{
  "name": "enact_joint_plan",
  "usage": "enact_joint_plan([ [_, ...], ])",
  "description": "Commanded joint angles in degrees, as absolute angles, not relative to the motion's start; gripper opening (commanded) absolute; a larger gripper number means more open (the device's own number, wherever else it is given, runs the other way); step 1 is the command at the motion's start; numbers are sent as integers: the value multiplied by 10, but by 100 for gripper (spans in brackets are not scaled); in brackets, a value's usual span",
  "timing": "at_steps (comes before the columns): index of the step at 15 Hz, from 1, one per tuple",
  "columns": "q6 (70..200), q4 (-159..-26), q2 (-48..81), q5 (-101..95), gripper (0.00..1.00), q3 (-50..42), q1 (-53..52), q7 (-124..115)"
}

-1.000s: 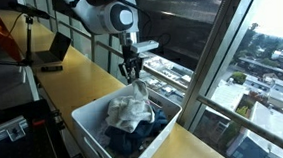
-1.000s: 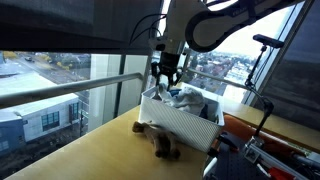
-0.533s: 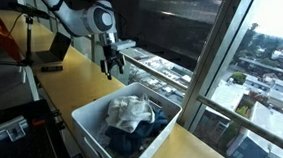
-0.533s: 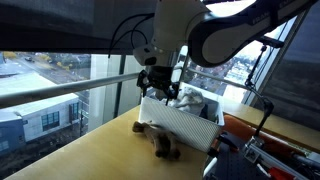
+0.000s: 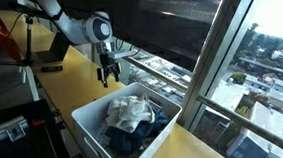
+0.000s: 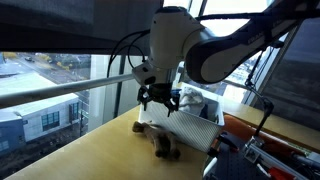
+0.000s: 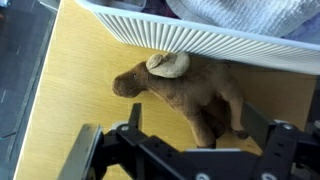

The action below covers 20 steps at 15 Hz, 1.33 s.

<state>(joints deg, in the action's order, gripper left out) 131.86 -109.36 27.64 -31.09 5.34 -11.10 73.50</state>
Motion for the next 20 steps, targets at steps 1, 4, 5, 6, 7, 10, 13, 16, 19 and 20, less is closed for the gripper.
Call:
enact_joint_plan([
  [1, 1324, -1086, 316, -314, 100, 57, -106, 721],
  [4, 1329, -1080, 349, -306, 100, 62, -105, 715],
  [5, 1330, -1077, 360, -303, 100, 63, -104, 715],
  [6, 1332, -1075, 369, -302, 100, 64, -104, 713],
  [7, 1334, -1073, 378, -301, 100, 65, -103, 713],
  [10, 1335, -1066, 399, -298, 100, 66, -101, 714],
  [13, 1338, -1062, 409, -296, 74, 68, -98, 716],
  [16, 1338, -1061, 411, -294, 55, 69, -98, 720],
  [19, 1338, -1064, 408, -296, 33, 72, -102, 721],
  [20, 1338, -1065, 407, -296, 26, 74, -102, 721],
])
